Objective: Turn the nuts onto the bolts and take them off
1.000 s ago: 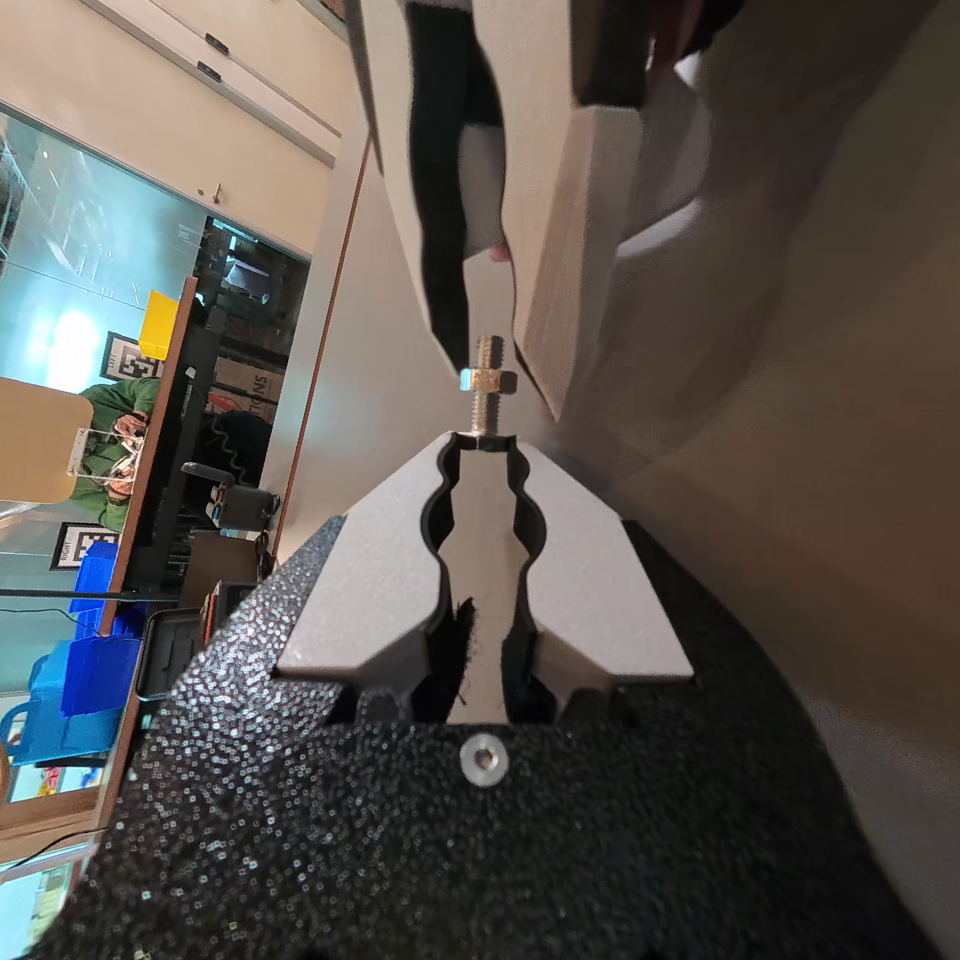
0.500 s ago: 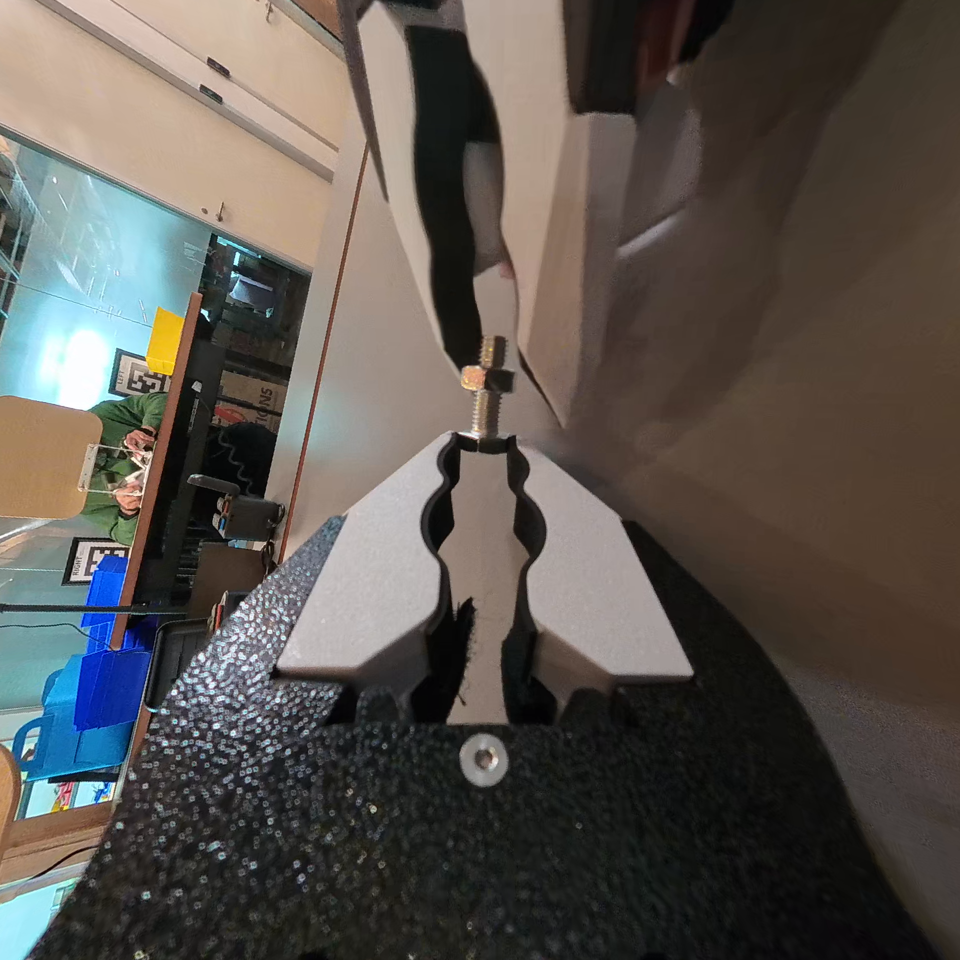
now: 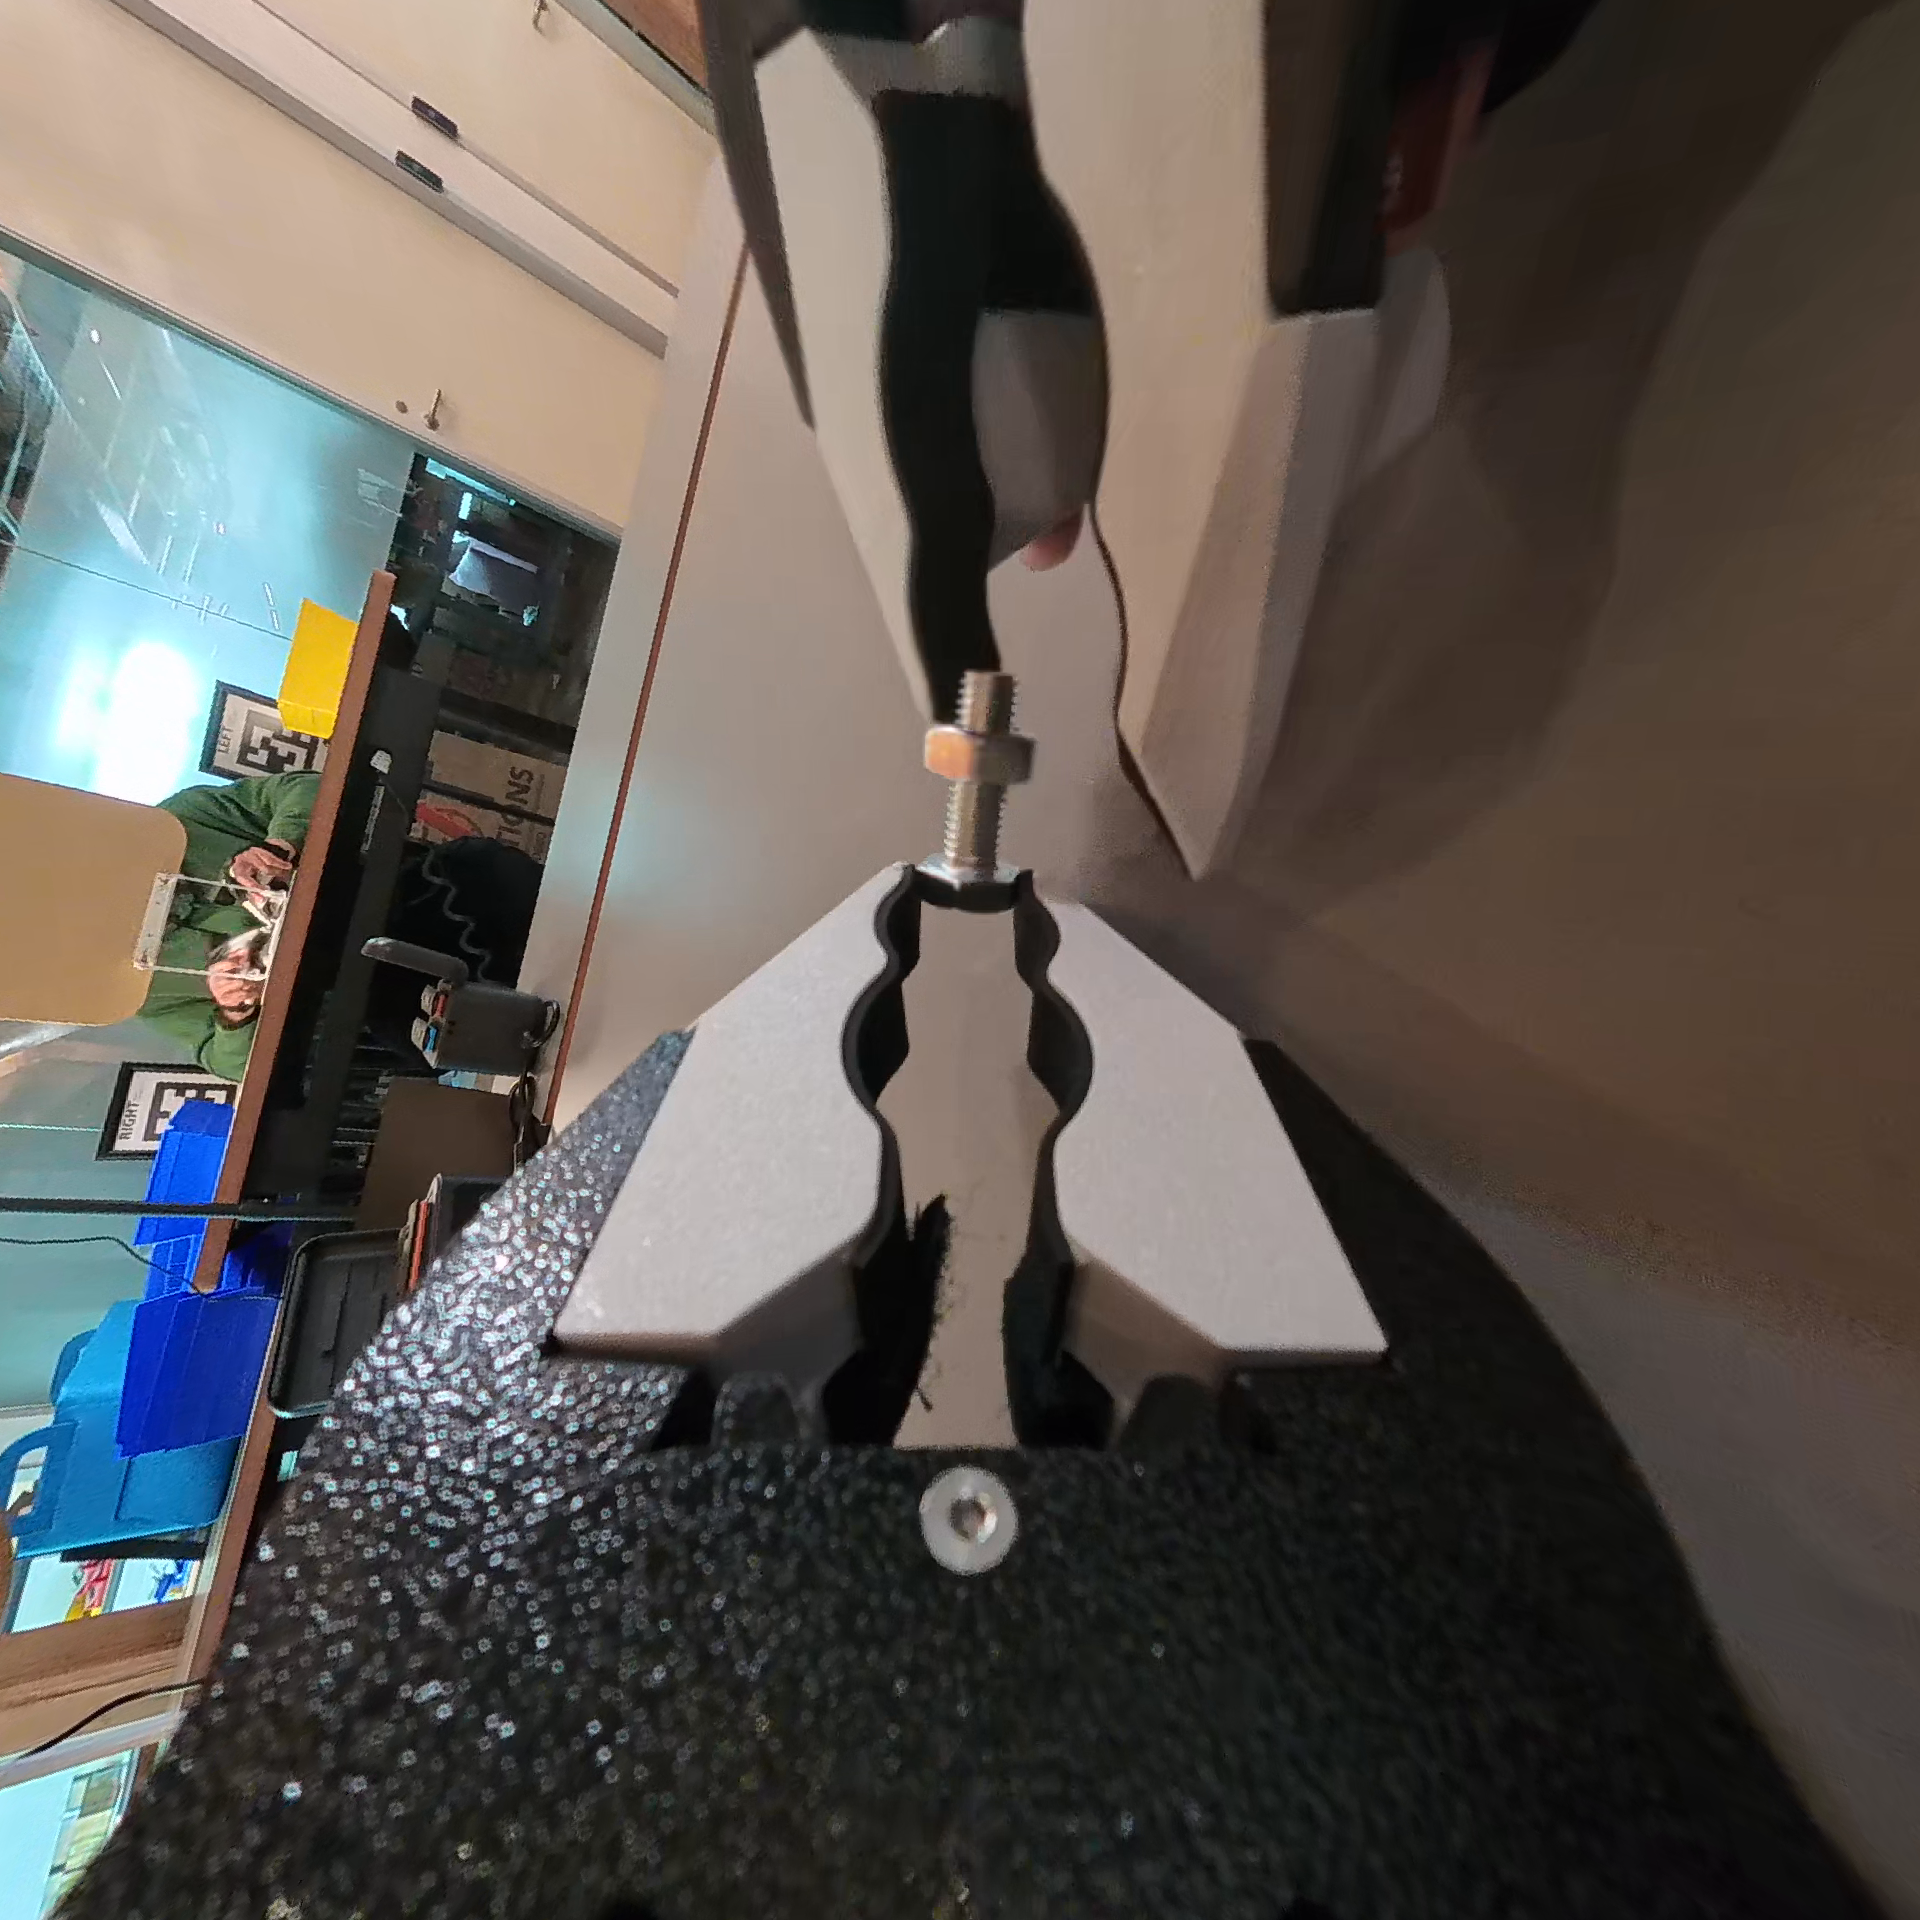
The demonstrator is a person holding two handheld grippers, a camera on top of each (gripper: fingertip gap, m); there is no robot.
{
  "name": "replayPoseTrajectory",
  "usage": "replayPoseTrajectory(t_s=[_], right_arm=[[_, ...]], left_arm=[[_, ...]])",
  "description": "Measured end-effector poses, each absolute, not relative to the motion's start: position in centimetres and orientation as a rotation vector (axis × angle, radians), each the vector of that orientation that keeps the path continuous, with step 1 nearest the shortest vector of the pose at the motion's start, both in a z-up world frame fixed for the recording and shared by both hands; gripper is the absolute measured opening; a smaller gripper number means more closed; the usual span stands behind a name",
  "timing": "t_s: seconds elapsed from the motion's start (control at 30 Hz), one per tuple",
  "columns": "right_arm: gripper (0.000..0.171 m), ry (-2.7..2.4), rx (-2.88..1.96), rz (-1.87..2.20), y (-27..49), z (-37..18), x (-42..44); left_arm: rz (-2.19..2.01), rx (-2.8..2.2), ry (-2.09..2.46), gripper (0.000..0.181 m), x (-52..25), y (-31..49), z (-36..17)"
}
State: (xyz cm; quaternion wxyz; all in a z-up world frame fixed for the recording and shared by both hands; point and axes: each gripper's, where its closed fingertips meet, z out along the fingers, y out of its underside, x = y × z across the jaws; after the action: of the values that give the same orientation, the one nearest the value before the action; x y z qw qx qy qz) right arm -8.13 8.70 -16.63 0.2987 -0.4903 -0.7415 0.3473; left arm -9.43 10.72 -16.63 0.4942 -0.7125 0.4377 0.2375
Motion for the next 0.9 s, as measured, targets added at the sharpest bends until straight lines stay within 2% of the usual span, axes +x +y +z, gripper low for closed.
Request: replayPoseTrajectory(t_s=[0.03, 0.13, 0.43, 0.53, 0.7, 0.9], right_arm=[[0.044, -1.965, -1.236, 0.933, 8.1, -16.1, -8.3], [0.046, -1.980, -1.083, 0.962, 6.8, -15.1, -8.2], [0.041, -1.951, -1.242, 0.973, 8.2, -15.7, -8.2], [0.049, -1.896, -1.085, 1.038, 6.8, -13.8, -8.8], [0.070, -1.696, -0.950, 1.117, 6.8, -9.9, -9.2], [0.086, -1.712, -0.896, 1.179, 5.2, -9.5, -9.3]], left_arm=[[0.576, -1.726, 1.064, 0.016, -9.4, 10.7, -16.6], [0.567, -1.721, 1.065, 0.016, -9.4, 10.6, -16.6], [0.565, -1.732, 1.047, 0.016, -9.5, 10.7, -16.6], [0.482, -1.785, 0.949, 0.016, -9.9, 10.8, -16.3], [-0.008, -1.888, 0.591, 0.015, -9.0, 10.8, -14.4], [-0.396, -1.836, 0.356, 0.015, -8.5, 10.4, -12.1]])
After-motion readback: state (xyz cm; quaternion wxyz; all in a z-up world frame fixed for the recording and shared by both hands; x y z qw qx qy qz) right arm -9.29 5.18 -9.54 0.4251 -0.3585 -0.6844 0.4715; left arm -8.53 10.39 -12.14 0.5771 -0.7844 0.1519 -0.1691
